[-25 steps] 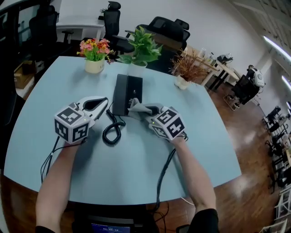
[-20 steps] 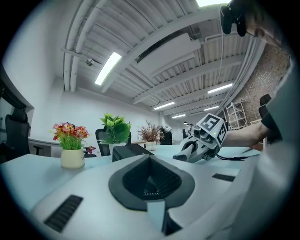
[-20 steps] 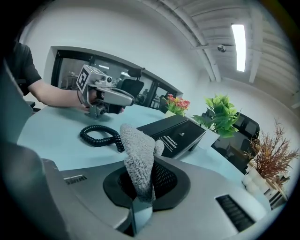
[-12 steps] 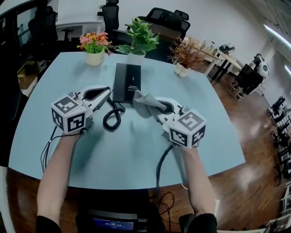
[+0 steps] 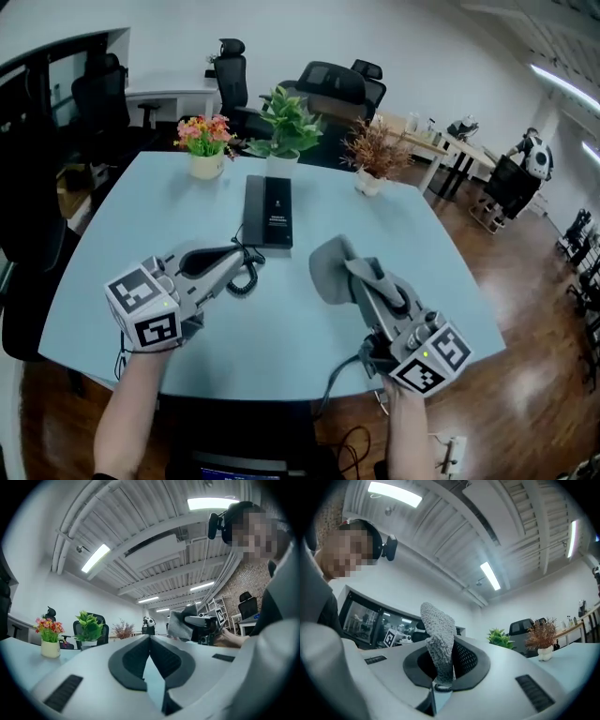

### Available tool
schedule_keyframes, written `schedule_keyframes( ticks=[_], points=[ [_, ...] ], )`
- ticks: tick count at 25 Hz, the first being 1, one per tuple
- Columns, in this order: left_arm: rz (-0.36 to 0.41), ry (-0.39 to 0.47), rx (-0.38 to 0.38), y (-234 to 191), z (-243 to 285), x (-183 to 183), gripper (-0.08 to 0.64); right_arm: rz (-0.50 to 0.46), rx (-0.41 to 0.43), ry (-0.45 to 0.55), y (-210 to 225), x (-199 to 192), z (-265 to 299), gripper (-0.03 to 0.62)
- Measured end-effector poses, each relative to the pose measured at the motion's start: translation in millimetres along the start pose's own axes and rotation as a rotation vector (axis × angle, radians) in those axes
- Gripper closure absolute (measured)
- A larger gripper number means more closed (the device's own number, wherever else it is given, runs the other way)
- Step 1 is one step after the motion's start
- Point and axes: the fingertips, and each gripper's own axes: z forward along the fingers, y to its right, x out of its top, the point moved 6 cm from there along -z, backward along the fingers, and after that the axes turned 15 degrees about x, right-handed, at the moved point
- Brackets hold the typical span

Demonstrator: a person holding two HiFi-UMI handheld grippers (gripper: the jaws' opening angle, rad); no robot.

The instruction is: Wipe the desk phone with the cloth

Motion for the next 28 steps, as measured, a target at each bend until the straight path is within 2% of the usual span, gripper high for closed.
schedule_keyframes(
  ticks=[3,7,11,15,19,25,28],
  points=[
    [-0.021,0.017,-0.017,30,-28,12,0.565,-0.016,0.007,0.052,-32,20,-16,0.598],
    [-0.054,0.021,-0.023,77,-65,24,0.565,-0.037,0.010,0.057,-82,43,-48,0.598],
    [-0.035,0.035,0.056,111,-111,37,0.565,-0.030,0.071,0.042,-121,41,-70,0.598],
    [-0.072,0.071,-0.001,157,-126,31,0.565,-0.021,0.033,0.088,-165,66,-96,0.598],
    [-0.081,0.055,-0.016,184,-148,22,0.565,-0.038,0.029,0.114,-200,74,-107,0.598],
    [-0.090,0.063,0.069,224,-208,34,0.565,-0.036,0.081,0.133,-253,85,-120,0.598],
    [-0.114,0.088,0.064,253,-235,45,0.565,-0.053,0.098,0.120,-292,101,-135,0.598]
  ],
)
